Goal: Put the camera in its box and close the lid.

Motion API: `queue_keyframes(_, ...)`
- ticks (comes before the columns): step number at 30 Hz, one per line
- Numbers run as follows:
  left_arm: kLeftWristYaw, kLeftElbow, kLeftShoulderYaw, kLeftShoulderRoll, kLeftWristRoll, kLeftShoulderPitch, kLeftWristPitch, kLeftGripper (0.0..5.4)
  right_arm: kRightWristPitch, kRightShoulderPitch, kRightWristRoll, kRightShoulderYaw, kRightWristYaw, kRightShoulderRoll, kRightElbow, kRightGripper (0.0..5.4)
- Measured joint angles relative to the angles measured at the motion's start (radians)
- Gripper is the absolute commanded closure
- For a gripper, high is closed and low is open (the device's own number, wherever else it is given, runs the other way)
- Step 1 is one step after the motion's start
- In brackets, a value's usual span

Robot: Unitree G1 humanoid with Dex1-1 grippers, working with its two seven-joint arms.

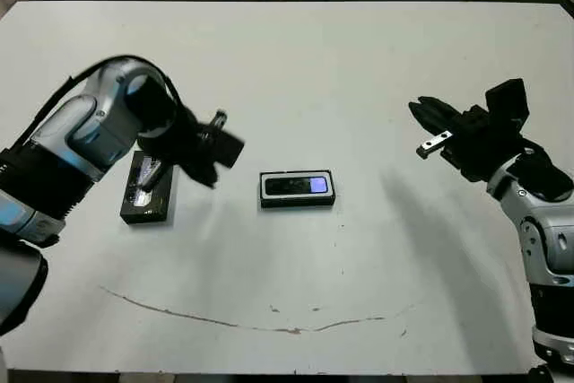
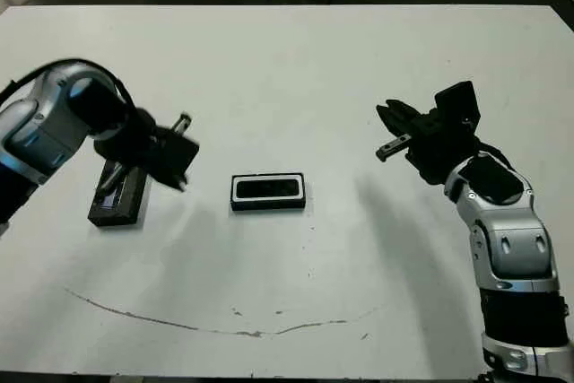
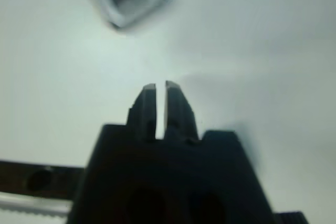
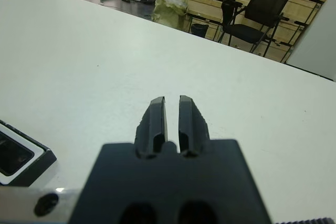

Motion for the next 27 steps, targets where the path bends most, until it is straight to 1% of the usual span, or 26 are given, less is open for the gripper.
queue_keyframes(2, 0.066, -0.052, 0.101, -0.013, -0.092, 0.050, 0.068, 5.40, 0.000, 0.002, 0.002, 0.000, 0.000, 0.001, 0.001, 5.37)
queue_keyframes(5, 0.208, -0.157, 0.261, -0.054, -0.235, 0.191, 0.146, 5.40, -0.004, 0.004, 0.008, 0.000, 0.001, 0.004, 0.009, 5.37)
queue_keyframes(8, 0.429, -0.358, 0.382, -0.114, -0.291, 0.375, 0.266, 5.40, -0.026, 0.004, 0.012, 0.001, 0.007, 0.010, 0.019, 5.37)
queue_keyframes(13, 0.801, -0.633, 0.510, -0.275, -0.297, 0.655, 0.340, 5.40, -0.039, 0.006, 0.013, 0.005, 0.005, 0.016, 0.034, 5.37)
queue_keyframes(15, 0.904, -0.690, 0.540, -0.333, -0.302, 0.736, 0.340, 5.40, -0.039, 0.007, 0.012, 0.007, -0.001, 0.020, 0.032, 5.37)
queue_keyframes(17, 0.986, -0.734, 0.557, -0.376, -0.301, 0.810, 0.315, 5.19, -0.039, 0.009, 0.012, 0.008, -0.002, 0.031, 0.031, 5.40)
queue_keyframes(18, 1.015, -0.750, 0.561, -0.393, -0.301, 0.846, 0.298, 5.03, -0.039, 0.011, 0.012, 0.010, -0.003, 0.034, 0.031, 5.40)
queue_keyframes(22, 1.118, -0.780, 0.567, -0.445, -0.289, 0.969, 0.229, 4.09, -0.037, 0.018, 0.010, 0.018, -0.004, 0.034, 0.032, 5.40)
queue_keyframes(27, 1.225, -0.809, 0.517, -0.477, -0.215, 1.072, 0.180, 2.90, -0.036, 0.020, 0.010, 0.026, -0.004, 0.034, 0.031, 5.40)
